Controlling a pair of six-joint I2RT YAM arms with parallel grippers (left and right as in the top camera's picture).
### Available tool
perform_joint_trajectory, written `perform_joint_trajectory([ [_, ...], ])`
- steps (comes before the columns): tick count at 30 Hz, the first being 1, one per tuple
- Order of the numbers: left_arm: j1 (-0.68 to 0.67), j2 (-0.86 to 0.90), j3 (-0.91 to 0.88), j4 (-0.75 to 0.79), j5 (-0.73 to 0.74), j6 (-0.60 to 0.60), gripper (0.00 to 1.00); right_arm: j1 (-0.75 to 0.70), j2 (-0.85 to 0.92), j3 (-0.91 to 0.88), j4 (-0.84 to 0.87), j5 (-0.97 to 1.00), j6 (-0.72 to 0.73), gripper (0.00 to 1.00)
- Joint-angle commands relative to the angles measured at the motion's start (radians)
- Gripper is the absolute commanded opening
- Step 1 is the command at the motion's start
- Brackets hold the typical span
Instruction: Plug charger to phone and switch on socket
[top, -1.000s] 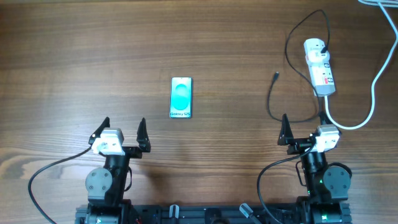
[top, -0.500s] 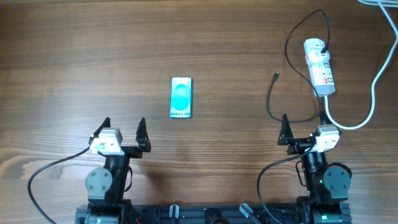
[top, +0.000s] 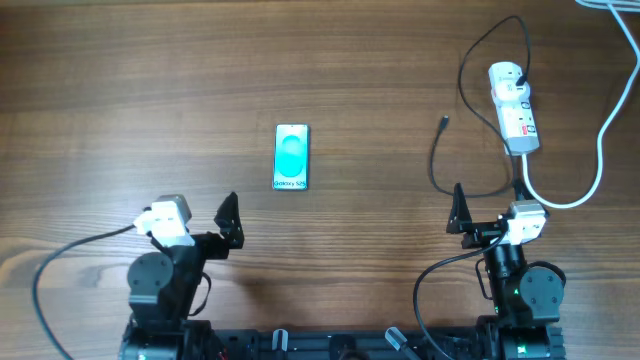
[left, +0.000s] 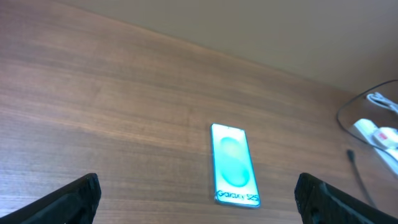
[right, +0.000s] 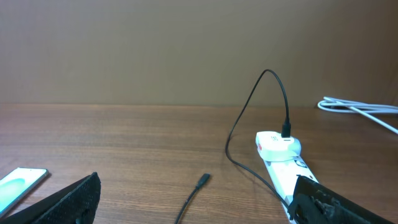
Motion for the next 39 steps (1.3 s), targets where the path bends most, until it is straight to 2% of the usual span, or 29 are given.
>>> perform_joint_trajectory([
  [1,0.005,0.082,0.142,-0.061,0.02,-0.01,1.0,0.001,-0.012,-0.001,0.002,0.014,-0.012,1.0],
  [6,0.005,0.234,0.372,-0.208,0.06,-0.002,1.0,0.001,-0.012,-0.001,0.002,0.014,-0.012,1.0],
  [10,0.005,0.385,0.586,-0.381,0.068,0.0,1.0,0.001,-0.012,-0.001,0.002,0.014,-0.012,0.99],
  [17,-0.045,0.608,0.834,-0.526,0.102,0.005,1.0,0.001,-0.012,-0.001,0.002,0.014,-0.012,1.0],
  [20,-0.114,0.69,0.884,-0.534,0.096,0.006,1.0,0.001,-0.012,-0.001,0.002,0.014,-0.011,1.0],
  [29,-0.293,0.943,0.931,-0.533,-0.051,0.005,1.0,0.001,-0.012,-0.001,0.002,0.014,-0.012,1.0],
  [39,-0.304,1.096,0.931,-0.527,-0.052,0.004,1.0,0.001,-0.012,-0.001,0.002,0.014,-0.011,1.0],
])
